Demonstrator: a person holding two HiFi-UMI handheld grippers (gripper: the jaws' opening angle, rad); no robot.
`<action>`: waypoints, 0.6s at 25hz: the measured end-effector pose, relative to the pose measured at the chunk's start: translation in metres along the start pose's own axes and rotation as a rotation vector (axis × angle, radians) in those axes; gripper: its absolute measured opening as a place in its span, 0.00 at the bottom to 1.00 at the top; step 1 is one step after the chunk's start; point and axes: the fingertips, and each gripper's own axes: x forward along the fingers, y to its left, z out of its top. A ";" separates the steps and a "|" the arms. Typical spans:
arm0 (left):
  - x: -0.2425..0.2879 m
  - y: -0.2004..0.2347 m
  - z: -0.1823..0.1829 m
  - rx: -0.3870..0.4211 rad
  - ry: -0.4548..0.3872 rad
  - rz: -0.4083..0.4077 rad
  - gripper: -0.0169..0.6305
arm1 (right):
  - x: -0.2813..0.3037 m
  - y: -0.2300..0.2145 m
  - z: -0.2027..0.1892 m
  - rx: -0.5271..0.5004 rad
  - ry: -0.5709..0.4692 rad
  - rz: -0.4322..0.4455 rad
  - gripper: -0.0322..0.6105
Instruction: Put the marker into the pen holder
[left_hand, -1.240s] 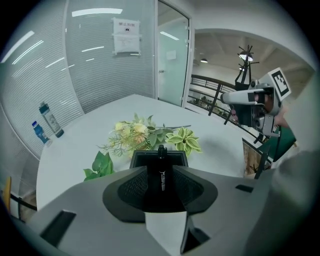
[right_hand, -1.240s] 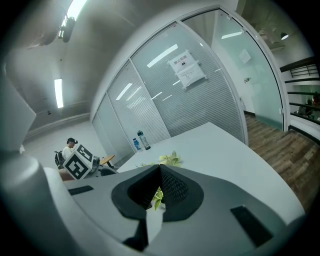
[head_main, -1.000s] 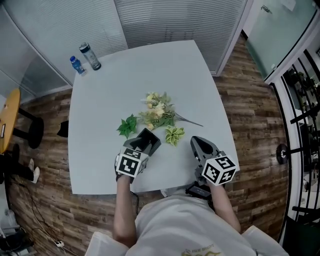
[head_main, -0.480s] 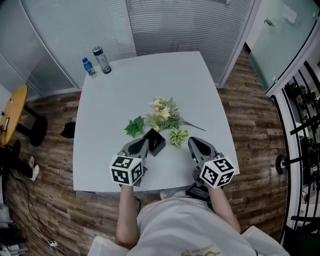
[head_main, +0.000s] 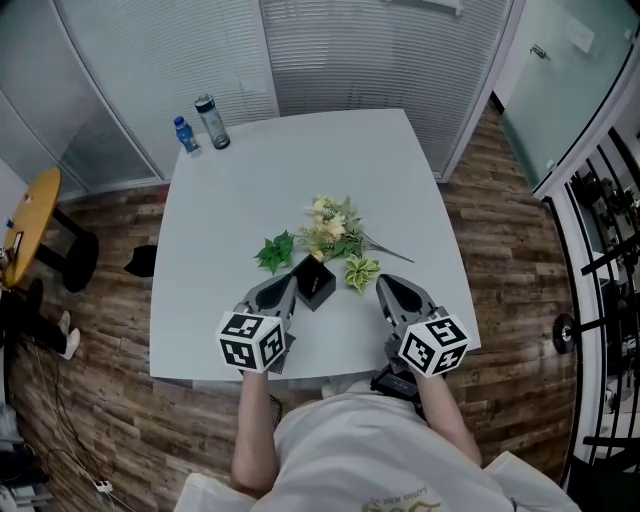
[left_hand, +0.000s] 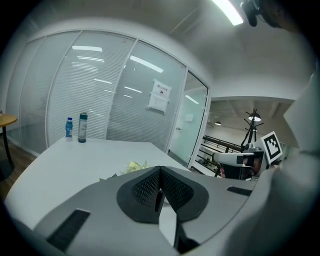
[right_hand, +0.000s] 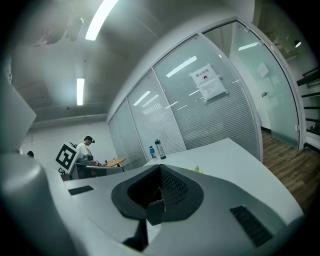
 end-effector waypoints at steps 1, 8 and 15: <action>0.000 -0.001 0.000 -0.002 0.000 -0.004 0.04 | 0.000 0.001 0.000 -0.005 0.001 0.000 0.07; -0.002 0.000 0.000 -0.003 -0.001 -0.006 0.04 | 0.002 0.006 0.000 -0.010 0.005 0.009 0.07; -0.001 -0.001 -0.002 -0.004 0.004 -0.017 0.04 | 0.002 0.005 -0.001 -0.014 0.009 0.005 0.07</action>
